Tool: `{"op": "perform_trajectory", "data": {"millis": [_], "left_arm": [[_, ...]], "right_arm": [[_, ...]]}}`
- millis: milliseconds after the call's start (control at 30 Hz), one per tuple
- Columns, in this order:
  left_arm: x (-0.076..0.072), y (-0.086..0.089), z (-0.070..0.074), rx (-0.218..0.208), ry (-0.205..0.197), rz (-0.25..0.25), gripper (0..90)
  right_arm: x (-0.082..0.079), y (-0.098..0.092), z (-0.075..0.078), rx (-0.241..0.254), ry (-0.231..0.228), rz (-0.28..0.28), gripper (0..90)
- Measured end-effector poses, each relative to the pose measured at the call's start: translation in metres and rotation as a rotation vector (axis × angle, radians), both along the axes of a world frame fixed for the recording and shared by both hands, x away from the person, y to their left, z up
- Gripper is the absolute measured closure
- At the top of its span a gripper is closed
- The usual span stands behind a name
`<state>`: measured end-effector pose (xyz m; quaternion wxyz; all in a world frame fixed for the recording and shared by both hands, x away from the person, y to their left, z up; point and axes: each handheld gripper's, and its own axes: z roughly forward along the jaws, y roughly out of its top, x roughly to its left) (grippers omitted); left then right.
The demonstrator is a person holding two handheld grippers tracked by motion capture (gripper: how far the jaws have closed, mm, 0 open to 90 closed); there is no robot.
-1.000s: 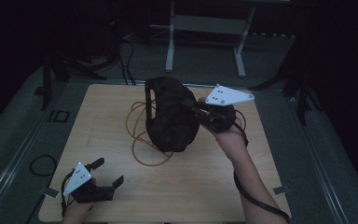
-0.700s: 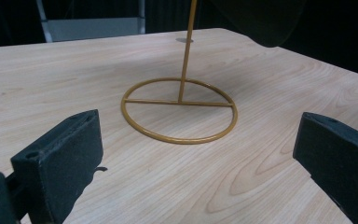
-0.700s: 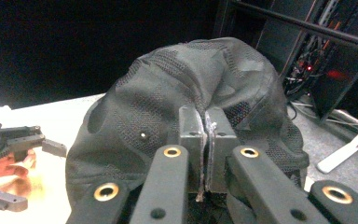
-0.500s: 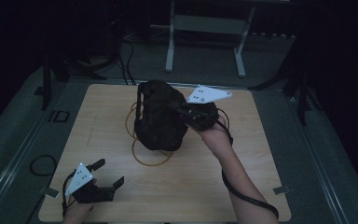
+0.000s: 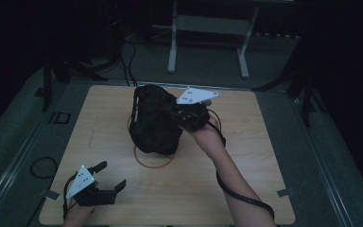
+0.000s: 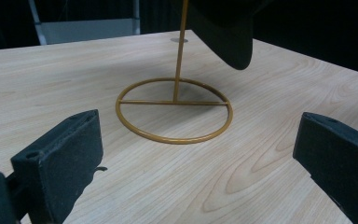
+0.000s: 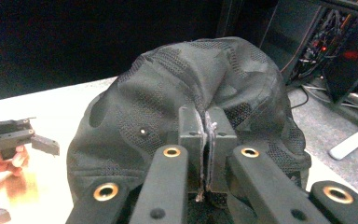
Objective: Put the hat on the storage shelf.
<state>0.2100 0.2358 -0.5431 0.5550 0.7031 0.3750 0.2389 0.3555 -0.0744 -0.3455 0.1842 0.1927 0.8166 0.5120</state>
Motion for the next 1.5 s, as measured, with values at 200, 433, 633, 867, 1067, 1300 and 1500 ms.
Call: {"op": "perform_trajectory", "data": {"millis": [200,433,633,867,1067,1300,1500], "left_arm": [[0.000,0.001,-0.001,-0.005,0.005,0.000,2.0],[0.000,0.002,-0.001,-0.013,0.005,-0.003,2.0],[0.000,0.002,-0.002,-0.015,0.006,-0.007,2.0],[-0.001,0.002,-0.002,-0.017,0.009,-0.008,2.0],[-0.001,0.001,-0.002,-0.014,0.012,-0.013,2.0],[-0.001,-0.001,-0.003,-0.005,0.013,-0.017,2.0],[-0.001,-0.002,-0.004,0.007,0.015,-0.020,2.0]], "right_arm": [[0.001,0.007,-0.005,-0.010,0.003,0.011,86.3],[0.002,0.012,-0.009,-0.010,-0.006,0.006,80.5],[0.005,0.013,-0.012,0.004,0.023,0.029,66.5],[0.003,0.012,-0.009,0.002,0.024,0.034,58.4],[-0.001,0.008,-0.007,0.006,0.026,0.037,52.8],[-0.005,0.001,-0.008,0.006,0.038,0.036,44.2],[-0.007,-0.007,-0.012,0.019,0.059,0.049,32.5]]}}
